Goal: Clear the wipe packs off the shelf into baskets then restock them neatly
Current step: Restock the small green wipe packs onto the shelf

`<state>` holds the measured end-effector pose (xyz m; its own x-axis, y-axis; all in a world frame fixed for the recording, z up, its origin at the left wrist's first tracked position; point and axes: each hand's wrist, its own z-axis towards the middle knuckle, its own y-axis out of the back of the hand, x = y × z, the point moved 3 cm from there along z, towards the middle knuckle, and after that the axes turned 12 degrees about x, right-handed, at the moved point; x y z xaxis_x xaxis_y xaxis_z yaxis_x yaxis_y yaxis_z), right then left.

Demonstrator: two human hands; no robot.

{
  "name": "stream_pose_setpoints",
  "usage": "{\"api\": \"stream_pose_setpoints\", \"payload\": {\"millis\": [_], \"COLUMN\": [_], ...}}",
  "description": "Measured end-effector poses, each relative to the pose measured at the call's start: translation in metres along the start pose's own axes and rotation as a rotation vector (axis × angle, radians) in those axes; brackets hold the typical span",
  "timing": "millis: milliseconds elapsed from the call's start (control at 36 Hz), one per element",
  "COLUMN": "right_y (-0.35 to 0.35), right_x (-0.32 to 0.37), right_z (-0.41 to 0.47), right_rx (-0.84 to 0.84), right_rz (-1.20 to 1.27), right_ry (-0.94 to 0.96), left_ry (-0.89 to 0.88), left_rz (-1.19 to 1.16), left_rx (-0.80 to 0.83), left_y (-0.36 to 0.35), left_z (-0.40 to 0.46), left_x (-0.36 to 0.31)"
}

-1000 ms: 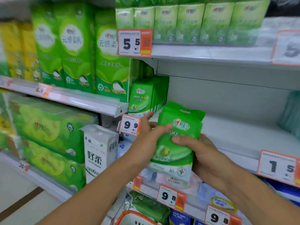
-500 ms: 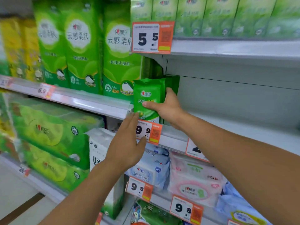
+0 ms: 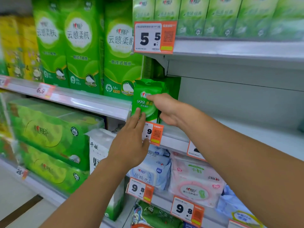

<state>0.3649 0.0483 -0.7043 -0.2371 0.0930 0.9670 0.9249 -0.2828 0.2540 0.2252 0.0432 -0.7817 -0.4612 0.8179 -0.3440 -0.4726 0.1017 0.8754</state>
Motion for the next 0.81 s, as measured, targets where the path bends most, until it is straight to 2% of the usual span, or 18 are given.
{"api": "stream_pose_setpoints", "payload": {"millis": [139,222,306,389,444,472,500,556,611,694,750,806], "right_y": [0.003,0.008,0.016,0.022,0.02,0.014,0.006,-0.013,-0.033,-0.065,-0.082,-0.098], "right_x": [0.005,0.003,-0.002,-0.009,-0.026,-0.042,-0.066,-0.12,-0.181,-0.277,-0.317,-0.342], "right_z": [-0.008,-0.022,-0.047,-0.087,-0.124,-0.144,-0.16,-0.186,-0.196,-0.207,-0.22,-0.231], "right_rx": [0.091,0.021,-0.054,-0.344,-0.581,-0.632,-0.633,-0.527,-0.294,0.266,0.475,0.581], "right_rz": [0.005,-0.047,-0.157,-0.283,-0.311,-0.274,-0.237,-0.231,-0.364,-0.737,-0.801,-0.851], "right_ry": [-0.064,-0.08,-0.015,0.195,0.448,0.561,0.639,0.614,0.348,-0.262,-0.404,-0.441], "left_ry": [-0.008,-0.04,-0.05,-0.052,-0.061,-0.074,-0.092,-0.085,-0.057,-0.053,-0.008,0.048], "left_rz": [-0.123,-0.163,-0.166,-0.081,-0.055,-0.052,-0.048,0.005,0.123,0.297,0.372,0.357], "left_rx": [0.019,-0.005,-0.031,-0.096,-0.163,-0.154,-0.084,0.238,0.626,1.063,1.303,1.43], "left_y": [-0.006,-0.008,-0.008,-0.004,-0.007,-0.011,-0.019,-0.047,-0.082,-0.128,-0.149,-0.159], "left_z": [0.0,-0.001,-0.006,-0.02,-0.035,-0.044,-0.053,-0.073,-0.101,-0.157,-0.193,-0.22], "left_x": [-0.002,-0.001,0.001,-0.002,-0.007,-0.01,-0.014,-0.02,-0.023,-0.021,-0.01,0.003]}}
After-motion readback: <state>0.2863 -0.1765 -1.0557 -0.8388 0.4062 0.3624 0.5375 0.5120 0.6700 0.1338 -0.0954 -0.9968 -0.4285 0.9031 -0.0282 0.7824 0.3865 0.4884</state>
